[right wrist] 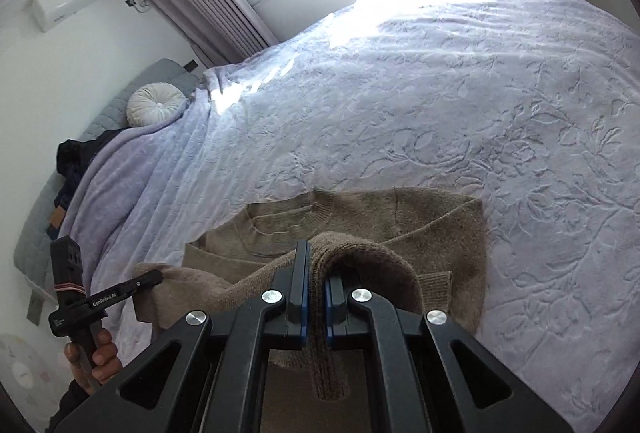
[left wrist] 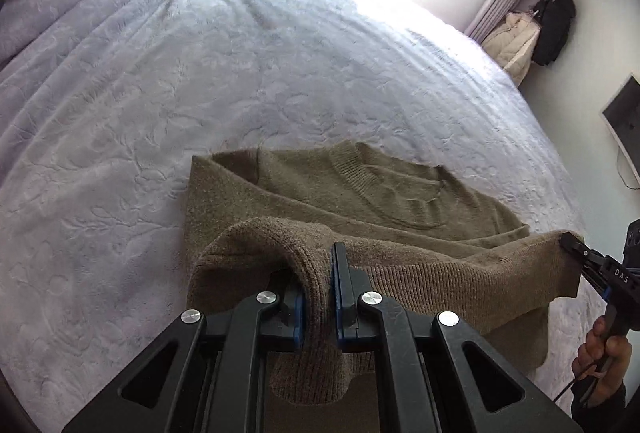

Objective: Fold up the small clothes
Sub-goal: 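Lift the held hem with both tools and fold it over onto the collar, then open both tools to release the hem beside the collar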

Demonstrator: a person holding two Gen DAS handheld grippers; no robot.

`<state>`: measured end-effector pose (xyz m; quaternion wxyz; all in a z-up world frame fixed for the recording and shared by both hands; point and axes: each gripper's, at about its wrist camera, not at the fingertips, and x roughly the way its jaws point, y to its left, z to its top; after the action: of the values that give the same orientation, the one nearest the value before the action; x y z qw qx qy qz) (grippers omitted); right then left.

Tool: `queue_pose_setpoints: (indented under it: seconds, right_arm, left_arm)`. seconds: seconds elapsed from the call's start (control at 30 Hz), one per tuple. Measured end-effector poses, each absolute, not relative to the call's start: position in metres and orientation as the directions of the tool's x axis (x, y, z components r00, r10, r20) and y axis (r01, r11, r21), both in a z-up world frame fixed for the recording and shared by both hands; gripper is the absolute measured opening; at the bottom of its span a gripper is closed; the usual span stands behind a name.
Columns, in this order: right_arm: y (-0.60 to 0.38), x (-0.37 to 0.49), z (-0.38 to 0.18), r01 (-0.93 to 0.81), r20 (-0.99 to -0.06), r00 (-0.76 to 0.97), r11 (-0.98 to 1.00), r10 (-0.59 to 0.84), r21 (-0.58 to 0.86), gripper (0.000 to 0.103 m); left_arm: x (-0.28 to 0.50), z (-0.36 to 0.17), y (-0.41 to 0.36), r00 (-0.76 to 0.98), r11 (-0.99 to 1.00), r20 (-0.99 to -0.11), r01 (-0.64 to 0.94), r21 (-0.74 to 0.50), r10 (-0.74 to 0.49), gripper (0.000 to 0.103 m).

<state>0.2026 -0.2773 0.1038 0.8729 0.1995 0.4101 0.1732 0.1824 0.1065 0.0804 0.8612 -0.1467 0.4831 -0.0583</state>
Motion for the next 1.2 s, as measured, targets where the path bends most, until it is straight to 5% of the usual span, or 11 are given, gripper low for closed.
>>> queue_pose_setpoints:
  seconds: [0.1,0.27,0.37,0.43,0.47,0.5,0.63,0.8,0.9,1.03,1.2]
  right_arm:
    - [-0.279,0.231,0.068,-0.056,-0.708,0.549,0.865,0.443,0.498,0.01]
    - [-0.307,0.248,0.027,0.066,-0.715,0.488,0.795,0.501,0.603,0.014]
    - [-0.315,0.245,0.03,0.071,-0.699,0.501,0.781,0.51,0.62,0.022]
    - [-0.319,0.243,0.036,0.075,-0.678,0.525,0.765,0.515,0.64,0.049]
    - [-0.322,0.241,0.043,0.077,-0.664,0.546,0.759,0.511,0.647,0.06]
    - [-0.324,0.24,0.047,0.08,-0.655,0.563,0.755,0.504,0.65,0.073]
    - [-0.329,0.223,0.079,0.062,-0.64,0.635,0.797,0.433,0.601,0.073]
    - [-0.279,0.171,0.111,-0.201,-0.713,0.613,0.94,0.341,0.276,0.073]
    - [-0.243,0.152,0.094,-0.329,-0.788,0.561,0.942,0.254,0.07,0.073]
    - [-0.227,0.161,0.067,-0.404,-0.837,0.424,0.899,0.347,0.168,0.073]
    - [-0.212,0.191,0.049,-0.391,-0.857,0.436,0.915,0.275,0.095,0.073]
  left_arm:
    - [0.208,0.039,0.115,0.427,0.939,-0.868,-0.103,-0.327,-0.256,0.011]
    - [0.209,0.027,0.135,0.412,0.878,-0.827,-0.116,-0.464,-0.382,0.019]
    - [0.21,0.041,0.145,0.417,0.843,-0.793,-0.106,-0.527,-0.443,0.063]
    - [0.206,0.054,0.156,0.479,0.808,-0.748,-0.125,-0.576,-0.459,0.097]
    - [0.204,0.06,0.163,0.509,0.799,-0.736,-0.143,-0.583,-0.446,0.1]
    - [0.202,0.066,0.169,0.53,0.8,-0.735,-0.162,-0.578,-0.423,0.1]
    - [0.176,0.087,0.174,0.569,0.857,-0.765,-0.188,-0.479,-0.303,0.1]
    - [0.123,0.088,0.118,0.575,0.997,-0.814,0.039,-0.069,-0.079,0.1]
    - [0.117,0.067,0.084,0.539,0.987,-0.842,0.147,0.069,-0.022,0.1]
    - [0.141,0.031,0.074,0.395,0.99,-0.919,0.126,0.061,0.006,0.1]
    - [0.181,0.037,0.086,0.397,0.994,-0.912,0.054,-0.091,-0.105,0.1]
